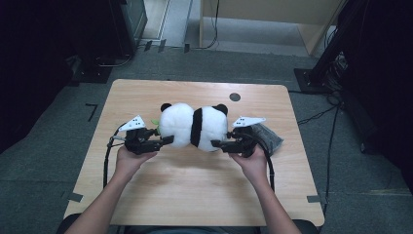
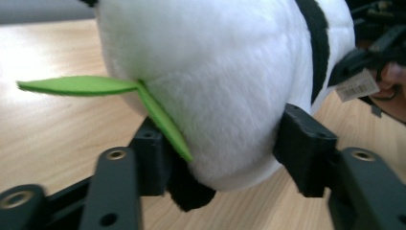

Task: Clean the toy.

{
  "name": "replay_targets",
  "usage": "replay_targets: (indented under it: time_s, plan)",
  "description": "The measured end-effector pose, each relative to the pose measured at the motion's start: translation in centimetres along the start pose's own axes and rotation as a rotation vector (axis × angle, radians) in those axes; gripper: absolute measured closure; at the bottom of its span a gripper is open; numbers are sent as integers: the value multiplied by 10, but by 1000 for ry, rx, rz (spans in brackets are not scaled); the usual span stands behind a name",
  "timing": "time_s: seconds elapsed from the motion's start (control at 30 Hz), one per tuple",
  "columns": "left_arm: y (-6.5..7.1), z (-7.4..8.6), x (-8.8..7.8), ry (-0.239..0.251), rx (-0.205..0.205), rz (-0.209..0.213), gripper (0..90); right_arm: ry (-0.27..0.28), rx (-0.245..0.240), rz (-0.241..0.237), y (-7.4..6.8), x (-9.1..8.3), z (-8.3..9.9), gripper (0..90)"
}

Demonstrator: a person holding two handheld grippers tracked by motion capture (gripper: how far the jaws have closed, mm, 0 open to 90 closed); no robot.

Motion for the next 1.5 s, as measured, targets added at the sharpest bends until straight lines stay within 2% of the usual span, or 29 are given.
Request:
replay_targets:
  time_s: [0.07,0.17,0.2,0.23,0.3,0.37,0.5,0.57,0.63,0.7,0.8,0.87,0.97,1.03,1.07,1.13,1.23,1.37,1.5]
  plan:
    - [3,1,1,-7,71,-12,338,10,39,-26,2,-2,-2,495]
    - [8,6,4,-41,185,-54,283,30,107,-73,5,-8,-5,501]
    - [10,7,7,-50,212,-70,269,35,129,-86,6,-10,-5,502]
    - [11,8,10,-61,219,-83,266,37,142,-95,7,-11,-6,502]
    - [12,10,15,-89,196,-95,295,40,140,-85,7,-13,-6,501]
    - [11,11,18,-111,164,-102,385,38,127,-63,8,-13,-6,490]
    - [10,10,18,-112,103,-83,502,43,118,-60,9,-12,-5,410]
    - [10,11,19,-133,69,-58,535,45,114,-60,11,-12,-4,348]
    - [10,12,19,-144,48,-42,551,37,110,-68,12,-11,-3,324]
    - [9,11,18,-140,30,-28,557,29,102,-76,11,-10,-1,304]
    - [7,12,16,-135,-31,12,561,20,80,-65,10,-11,0,296]
    - [6,15,16,-150,-33,9,561,11,72,-56,9,-10,2,292]
    - [4,24,20,-185,-21,-11,556,-41,48,-30,11,-2,9,282]
    - [0,29,24,-205,-37,-21,543,-74,49,-20,14,6,15,278]
    - [-1,31,25,-204,-59,-12,536,-81,62,-24,15,10,18,271]
    - [-3,32,26,-193,-78,-4,521,-58,81,-32,18,12,18,268]
    - [-4,34,28,-207,-69,-14,489,-54,82,-32,20,13,19,261]
    - [-5,34,28,-207,-71,-17,457,-64,43,-14,20,14,19,239]
    - [-5,33,27,-206,-48,-20,421,-79,26,3,19,12,19,236]
Point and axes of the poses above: each handheld gripper's, and its own axes: x roughly forward along the jaws, z roughly out of its underside, y roughly to its right, the point moved 7 cm from there along x, roughly forward along the jaws, and after that the axes turned 6 degrees about -y, right-handed, at the moved point
